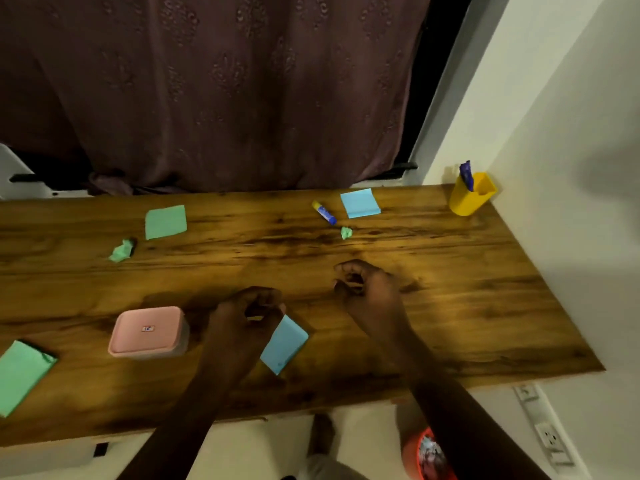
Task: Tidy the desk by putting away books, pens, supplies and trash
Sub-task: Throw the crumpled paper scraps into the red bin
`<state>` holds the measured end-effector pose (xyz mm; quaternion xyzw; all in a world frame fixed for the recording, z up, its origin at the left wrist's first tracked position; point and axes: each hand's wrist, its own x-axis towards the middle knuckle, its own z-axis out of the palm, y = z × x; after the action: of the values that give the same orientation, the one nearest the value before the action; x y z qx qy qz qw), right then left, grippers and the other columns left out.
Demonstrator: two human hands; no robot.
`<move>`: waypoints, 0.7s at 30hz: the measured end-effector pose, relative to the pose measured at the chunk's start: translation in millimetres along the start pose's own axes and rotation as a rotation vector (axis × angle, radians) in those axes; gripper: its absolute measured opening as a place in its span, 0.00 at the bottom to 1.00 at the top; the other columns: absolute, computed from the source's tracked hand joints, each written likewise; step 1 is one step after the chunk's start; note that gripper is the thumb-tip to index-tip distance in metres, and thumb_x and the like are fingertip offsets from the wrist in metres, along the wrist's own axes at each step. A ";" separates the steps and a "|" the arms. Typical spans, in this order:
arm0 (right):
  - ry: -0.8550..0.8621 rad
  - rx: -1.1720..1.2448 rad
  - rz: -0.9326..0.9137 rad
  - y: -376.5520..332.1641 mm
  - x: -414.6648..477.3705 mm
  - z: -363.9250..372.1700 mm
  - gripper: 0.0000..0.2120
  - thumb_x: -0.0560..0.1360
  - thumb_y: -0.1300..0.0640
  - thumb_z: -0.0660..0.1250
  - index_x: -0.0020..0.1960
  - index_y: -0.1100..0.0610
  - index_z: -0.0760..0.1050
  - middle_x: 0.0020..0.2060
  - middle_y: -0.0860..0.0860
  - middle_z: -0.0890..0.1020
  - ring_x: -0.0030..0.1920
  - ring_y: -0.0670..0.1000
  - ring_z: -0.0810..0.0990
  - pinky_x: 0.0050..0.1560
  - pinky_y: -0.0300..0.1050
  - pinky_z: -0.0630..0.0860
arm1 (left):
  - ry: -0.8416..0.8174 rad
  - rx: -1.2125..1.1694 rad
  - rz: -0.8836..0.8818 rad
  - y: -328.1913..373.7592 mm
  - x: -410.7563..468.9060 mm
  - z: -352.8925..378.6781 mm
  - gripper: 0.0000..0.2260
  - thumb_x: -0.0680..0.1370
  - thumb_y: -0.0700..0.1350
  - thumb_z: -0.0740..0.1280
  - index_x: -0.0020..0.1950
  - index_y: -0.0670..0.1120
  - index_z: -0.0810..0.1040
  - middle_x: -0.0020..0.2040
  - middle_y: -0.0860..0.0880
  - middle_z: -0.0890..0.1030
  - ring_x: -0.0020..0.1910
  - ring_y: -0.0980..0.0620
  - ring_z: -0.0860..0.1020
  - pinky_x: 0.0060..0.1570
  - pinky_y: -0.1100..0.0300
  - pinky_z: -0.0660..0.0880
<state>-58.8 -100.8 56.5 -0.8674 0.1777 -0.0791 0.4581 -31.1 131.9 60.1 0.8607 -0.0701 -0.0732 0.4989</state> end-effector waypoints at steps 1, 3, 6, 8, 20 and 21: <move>-0.006 -0.038 0.003 1.0 14.4 2.3 0.17 0.76 0.51 0.73 0.65 0.49 0.79 0.56 0.43 0.84 0.56 0.41 0.81 0.56 0.44 0.81 | 0.007 0.006 -0.016 -0.9 7.2 -2.2 0.07 0.76 0.49 0.74 0.53 0.53 0.83 0.49 0.57 0.83 0.49 0.60 0.81 0.42 0.63 0.79; -0.002 -0.119 -0.002 4.0 46.7 6.6 0.20 0.76 0.51 0.73 0.67 0.50 0.78 0.57 0.46 0.83 0.56 0.46 0.81 0.57 0.44 0.79 | 0.022 0.007 -0.058 -0.7 22.3 -7.2 0.09 0.76 0.48 0.75 0.55 0.54 0.83 0.48 0.58 0.83 0.48 0.61 0.81 0.40 0.66 0.76; 0.011 -0.241 -0.022 15.4 92.4 13.8 0.20 0.75 0.52 0.73 0.66 0.51 0.79 0.59 0.50 0.84 0.59 0.52 0.82 0.59 0.42 0.77 | 0.034 -0.009 -0.105 0.0 42.2 -10.0 0.11 0.76 0.46 0.74 0.58 0.53 0.83 0.52 0.58 0.84 0.49 0.63 0.80 0.38 0.73 0.73; -0.006 -0.292 0.011 23.2 119.0 17.6 0.22 0.76 0.53 0.73 0.69 0.52 0.76 0.64 0.52 0.82 0.64 0.55 0.80 0.64 0.48 0.77 | 0.035 -0.017 -0.130 1.3 54.1 -8.1 0.12 0.77 0.46 0.74 0.59 0.53 0.83 0.53 0.58 0.84 0.50 0.65 0.80 0.36 0.76 0.73; -0.105 -0.546 -0.017 66.9 175.2 39.6 0.21 0.80 0.61 0.57 0.71 0.56 0.75 0.63 0.63 0.80 0.62 0.68 0.77 0.64 0.60 0.74 | 0.131 -0.027 -0.180 5.7 81.6 -31.3 0.09 0.76 0.48 0.75 0.55 0.57 0.84 0.50 0.63 0.84 0.50 0.68 0.81 0.42 0.69 0.77; -0.096 -0.515 -0.019 65.1 174.7 42.0 0.20 0.80 0.63 0.59 0.70 0.56 0.77 0.62 0.63 0.81 0.61 0.67 0.78 0.64 0.60 0.74 | 0.152 -0.026 -0.179 3.9 83.6 -38.6 0.09 0.76 0.47 0.75 0.55 0.56 0.84 0.49 0.62 0.85 0.49 0.67 0.81 0.41 0.69 0.78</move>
<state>99.9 -168.8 -25.4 -0.9598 0.1618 0.0059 0.2294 58.1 146.5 77.8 0.8601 0.0459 -0.0528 0.5052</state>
